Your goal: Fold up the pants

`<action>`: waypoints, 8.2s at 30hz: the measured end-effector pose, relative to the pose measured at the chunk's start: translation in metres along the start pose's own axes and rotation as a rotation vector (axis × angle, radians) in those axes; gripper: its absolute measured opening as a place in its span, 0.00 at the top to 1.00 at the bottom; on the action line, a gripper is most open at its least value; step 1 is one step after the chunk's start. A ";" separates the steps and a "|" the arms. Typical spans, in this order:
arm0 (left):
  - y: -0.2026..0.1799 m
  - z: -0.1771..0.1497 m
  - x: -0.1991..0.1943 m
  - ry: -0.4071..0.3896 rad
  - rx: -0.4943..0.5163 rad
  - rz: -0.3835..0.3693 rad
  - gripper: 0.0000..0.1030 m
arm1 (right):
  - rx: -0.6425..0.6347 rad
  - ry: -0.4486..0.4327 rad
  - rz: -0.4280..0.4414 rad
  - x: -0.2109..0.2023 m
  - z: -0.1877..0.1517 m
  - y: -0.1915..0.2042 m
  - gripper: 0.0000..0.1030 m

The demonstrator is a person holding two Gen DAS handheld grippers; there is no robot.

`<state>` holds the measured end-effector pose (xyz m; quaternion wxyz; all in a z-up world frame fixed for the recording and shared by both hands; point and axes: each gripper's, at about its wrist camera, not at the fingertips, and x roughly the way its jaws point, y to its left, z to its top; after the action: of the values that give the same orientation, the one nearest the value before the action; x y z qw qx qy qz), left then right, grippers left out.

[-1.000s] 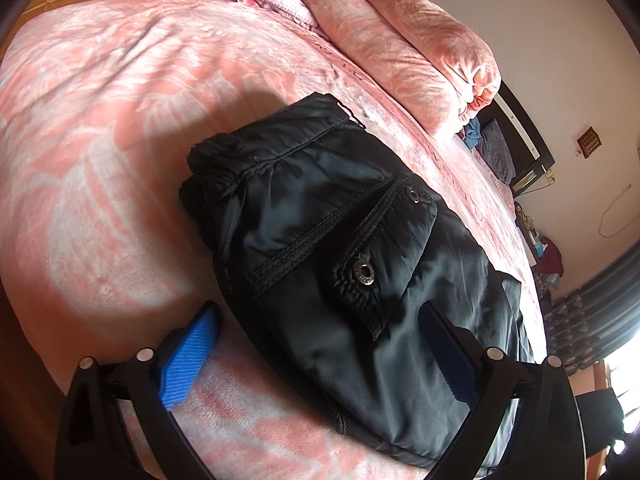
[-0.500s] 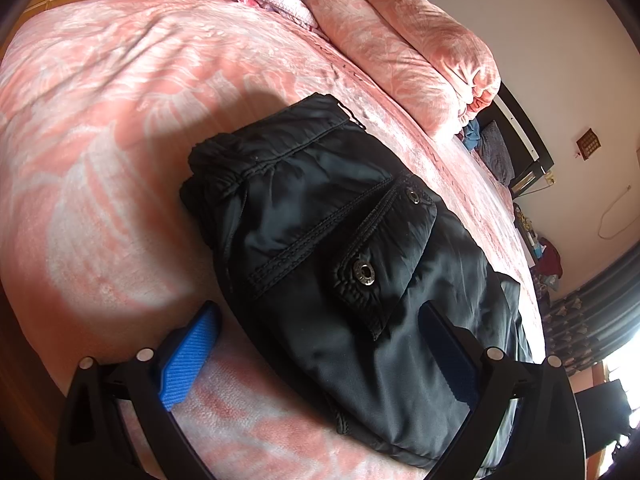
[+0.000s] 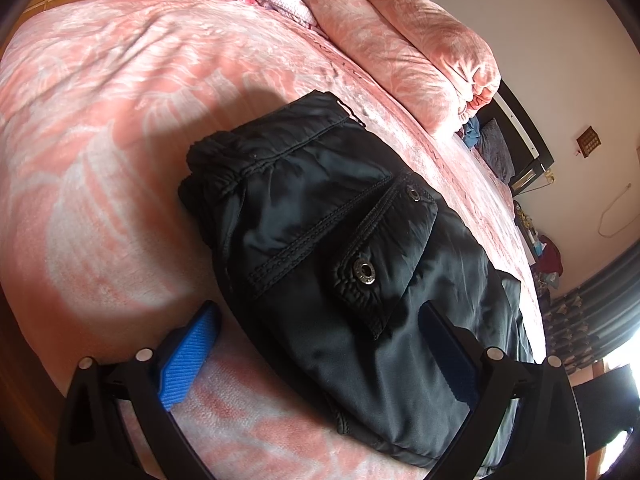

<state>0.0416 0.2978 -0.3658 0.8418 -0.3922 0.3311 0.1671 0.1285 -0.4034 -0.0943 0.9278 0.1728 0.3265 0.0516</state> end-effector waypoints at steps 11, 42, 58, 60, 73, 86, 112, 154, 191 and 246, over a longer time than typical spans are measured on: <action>-0.003 -0.001 0.002 0.012 0.018 0.028 0.04 | -0.064 -0.047 0.042 -0.010 0.004 0.016 0.83; -0.005 -0.002 0.004 0.006 0.004 0.049 0.04 | -0.245 -0.031 0.066 -0.003 0.006 0.064 0.83; 0.004 -0.002 -0.001 -0.004 -0.027 -0.006 0.04 | -0.373 0.061 0.068 0.028 -0.015 0.122 0.83; 0.004 -0.002 -0.001 -0.005 -0.029 -0.007 0.04 | -0.392 0.073 0.068 0.032 -0.021 0.132 0.83; 0.006 -0.003 -0.003 -0.010 -0.040 -0.030 0.04 | -0.647 0.134 -0.030 0.069 -0.096 0.206 0.84; 0.009 -0.003 -0.004 -0.014 -0.049 -0.051 0.04 | -0.940 0.178 -0.195 0.117 -0.192 0.254 0.84; 0.017 -0.005 -0.008 -0.024 -0.079 -0.101 0.04 | -0.648 0.484 0.165 0.154 -0.201 0.252 0.17; 0.024 -0.005 -0.011 -0.042 -0.130 -0.125 0.04 | -0.543 0.631 0.164 0.185 -0.179 0.247 0.54; 0.073 0.038 0.009 0.036 -0.535 -0.191 0.34 | -1.270 1.244 0.567 0.396 -0.261 0.639 0.12; -0.146 0.068 -0.121 -0.028 -0.015 -0.202 0.74 | -1.390 0.935 0.649 0.234 -0.100 0.592 0.76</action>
<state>0.0618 0.2543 -0.1701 0.8560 -0.4275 0.2767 0.0893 0.2591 0.2274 -0.0951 0.5348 -0.3827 0.5011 0.5625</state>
